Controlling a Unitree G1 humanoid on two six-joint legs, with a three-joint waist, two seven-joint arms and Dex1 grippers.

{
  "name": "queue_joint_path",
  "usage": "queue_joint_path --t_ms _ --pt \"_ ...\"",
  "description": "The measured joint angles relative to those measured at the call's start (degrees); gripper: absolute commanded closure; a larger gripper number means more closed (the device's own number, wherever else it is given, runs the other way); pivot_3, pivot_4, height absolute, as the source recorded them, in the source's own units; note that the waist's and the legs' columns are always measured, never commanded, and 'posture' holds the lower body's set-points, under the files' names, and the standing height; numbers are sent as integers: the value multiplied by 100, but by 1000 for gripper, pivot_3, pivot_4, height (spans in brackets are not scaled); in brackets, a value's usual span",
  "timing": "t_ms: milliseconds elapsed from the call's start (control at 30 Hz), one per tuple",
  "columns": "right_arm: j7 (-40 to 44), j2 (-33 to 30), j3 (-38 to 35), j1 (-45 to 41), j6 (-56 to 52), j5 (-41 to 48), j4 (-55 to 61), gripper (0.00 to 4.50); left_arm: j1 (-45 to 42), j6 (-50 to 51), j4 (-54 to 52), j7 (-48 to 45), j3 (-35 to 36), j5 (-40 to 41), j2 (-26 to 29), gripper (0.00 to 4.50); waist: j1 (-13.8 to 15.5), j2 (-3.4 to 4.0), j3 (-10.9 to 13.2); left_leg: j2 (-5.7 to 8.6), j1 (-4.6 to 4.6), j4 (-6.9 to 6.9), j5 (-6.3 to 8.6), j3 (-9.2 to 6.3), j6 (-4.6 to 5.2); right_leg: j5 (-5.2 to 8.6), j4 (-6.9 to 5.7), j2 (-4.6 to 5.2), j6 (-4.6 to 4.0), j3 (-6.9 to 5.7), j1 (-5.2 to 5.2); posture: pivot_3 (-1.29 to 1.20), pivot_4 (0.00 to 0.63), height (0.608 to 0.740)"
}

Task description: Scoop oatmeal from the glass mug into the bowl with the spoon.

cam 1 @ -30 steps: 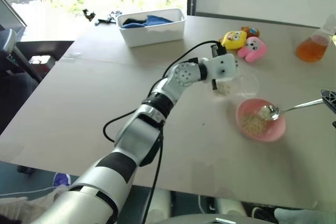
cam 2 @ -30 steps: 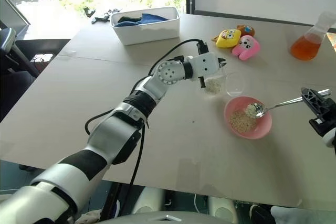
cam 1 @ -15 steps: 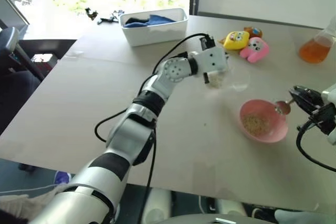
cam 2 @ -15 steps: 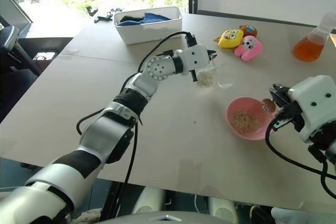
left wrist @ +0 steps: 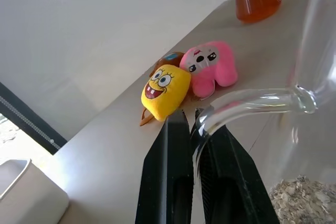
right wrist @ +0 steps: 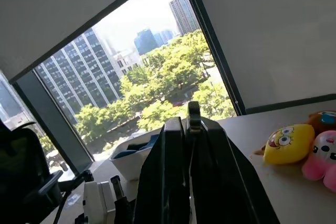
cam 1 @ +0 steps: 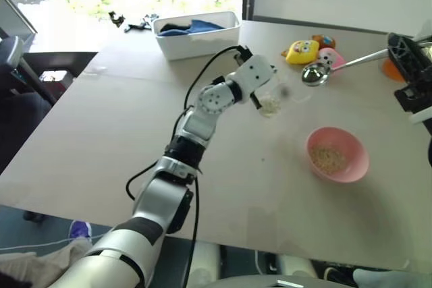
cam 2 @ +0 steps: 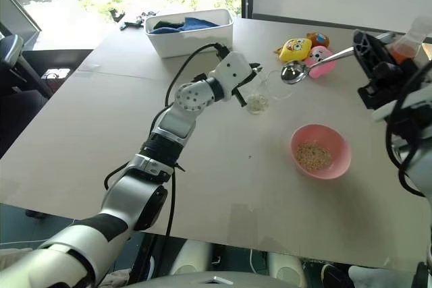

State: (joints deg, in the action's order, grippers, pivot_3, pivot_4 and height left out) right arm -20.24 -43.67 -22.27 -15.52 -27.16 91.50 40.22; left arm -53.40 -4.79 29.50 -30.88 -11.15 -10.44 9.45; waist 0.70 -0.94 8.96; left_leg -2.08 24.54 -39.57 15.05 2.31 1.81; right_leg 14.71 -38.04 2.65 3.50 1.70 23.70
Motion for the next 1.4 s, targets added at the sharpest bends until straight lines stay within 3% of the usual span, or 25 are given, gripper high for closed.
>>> queue_joint_path --t_ms 267,367,500,600,733,800,933,1033,1167,1400 --pt "21 495 1117 -714 -297 -717 -678 4500 368 530 -1008 115 185 380 -72 4410 8 1 0 -1 7 0 0 -6 0 0 1 1 0 -6 2 0 150 740" --pt "203 635 1520 -1060 -489 -1235 -919 3420 502 752 -1332 147 242 519 -117 4500 -10 3 -1 -1 2 0 0 -13 0 0 -2 0 -1 -5 2 0 150 740" --pt "784 745 2240 -1285 -818 -2148 -1205 1549 793 1269 -1551 244 390 824 -286 4500 -22 5 -3 -2 3 1 0 -17 1 0 -4 -2 -1 -7 4 0 150 740" --pt "1239 556 2319 -1242 -895 -2748 -1125 90 1007 1636 -1574 381 550 1024 -331 4500 17 4 -2 0 14 -1 0 -25 0 0 2 2 0 -10 7 0 150 740" --pt "2368 -319 1231 -187 -623 -3162 100 33 1177 1699 -1479 613 1230 1454 -165 4500 30 3 -2 -2 22 11 1 -48 1 0 11 8 0 -19 7 0 150 740" --pt "3158 -677 525 862 -477 -3318 842 33 1197 1638 -1283 624 1530 1583 70 4500 19 -1 -5 -1 17 17 2 -57 3 0 10 6 -1 -26 1 0 150 740" --pt "4408 -539 -392 3069 -165 -3958 1492 33 1221 1280 -669 546 1792 1738 325 4500 37 -2 -6 15 8 2 14 -65 24 0 7 7 0 -31 -19 0 150 740" --pt "5161 -51 -881 4648 402 -4574 1741 33 1228 934 -107 487 1921 1784 404 4500 36 -7 -8 19 -14 -7 14 -81 25 0 3 5 2 -37 -43 0 150 740" --pt "5390 446 -975 5518 1107 -4841 1777 33 1245 690 106 425 2017 1898 451 4500 -14 -16 -4 13 -84 -9 15 -76 24 2 5 -1 1 -32 -109 0 150 740" --pt "5462 483 -698 5673 1599 -5330 1806 33 2005 605 -511 103 2022 2057 911 4500 -124 -15 -8 -4 -94 -8 13 -64 21 2 1 -11 -1 -20 -109 0 150 740"
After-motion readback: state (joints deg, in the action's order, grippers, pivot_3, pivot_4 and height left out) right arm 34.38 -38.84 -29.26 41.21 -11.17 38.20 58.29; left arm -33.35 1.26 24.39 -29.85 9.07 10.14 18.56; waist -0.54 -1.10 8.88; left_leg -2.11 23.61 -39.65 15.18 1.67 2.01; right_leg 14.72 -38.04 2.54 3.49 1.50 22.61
